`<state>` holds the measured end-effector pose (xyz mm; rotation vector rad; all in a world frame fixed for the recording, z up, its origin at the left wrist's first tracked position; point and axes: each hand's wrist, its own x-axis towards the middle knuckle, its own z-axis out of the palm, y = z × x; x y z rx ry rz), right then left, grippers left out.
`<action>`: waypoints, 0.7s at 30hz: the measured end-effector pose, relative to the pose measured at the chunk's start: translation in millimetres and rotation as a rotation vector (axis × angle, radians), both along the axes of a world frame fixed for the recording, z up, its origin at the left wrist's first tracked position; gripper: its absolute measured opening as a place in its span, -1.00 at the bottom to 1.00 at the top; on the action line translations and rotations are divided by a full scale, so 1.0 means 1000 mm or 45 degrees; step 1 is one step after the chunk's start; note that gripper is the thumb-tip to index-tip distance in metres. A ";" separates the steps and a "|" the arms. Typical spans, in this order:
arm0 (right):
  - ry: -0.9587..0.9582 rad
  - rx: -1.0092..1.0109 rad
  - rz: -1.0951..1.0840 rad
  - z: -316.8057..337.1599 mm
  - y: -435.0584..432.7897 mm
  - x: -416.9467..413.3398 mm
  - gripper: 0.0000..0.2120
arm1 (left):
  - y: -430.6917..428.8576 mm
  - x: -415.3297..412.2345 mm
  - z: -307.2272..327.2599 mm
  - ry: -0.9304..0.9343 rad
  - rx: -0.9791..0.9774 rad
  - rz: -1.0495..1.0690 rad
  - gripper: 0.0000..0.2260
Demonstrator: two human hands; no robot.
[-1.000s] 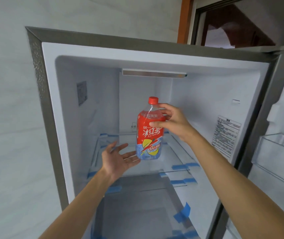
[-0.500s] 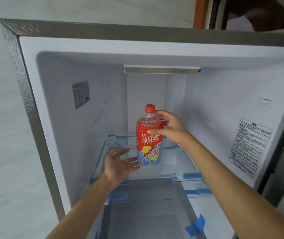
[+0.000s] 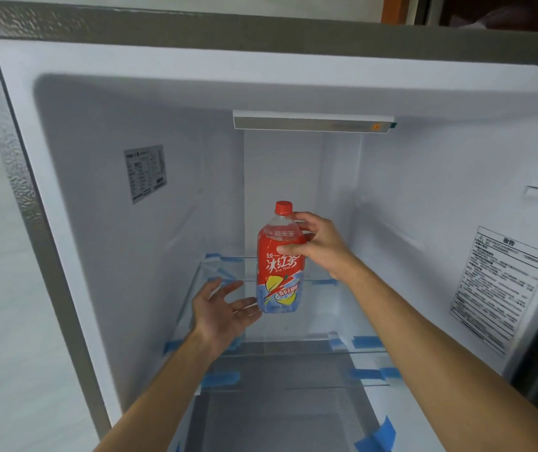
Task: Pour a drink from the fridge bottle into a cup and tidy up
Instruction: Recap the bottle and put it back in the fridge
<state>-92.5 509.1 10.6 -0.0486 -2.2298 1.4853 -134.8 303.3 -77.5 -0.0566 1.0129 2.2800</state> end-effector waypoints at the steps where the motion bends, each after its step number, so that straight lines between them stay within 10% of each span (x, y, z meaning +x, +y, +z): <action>1: -0.001 0.008 -0.004 -0.001 0.000 -0.001 -0.34 | 0.001 0.000 0.000 0.000 0.002 0.003 -0.49; 21: -0.198 0.087 -0.027 -0.014 0.005 -0.006 -0.23 | 0.013 0.002 0.018 0.259 -0.324 -0.063 -0.59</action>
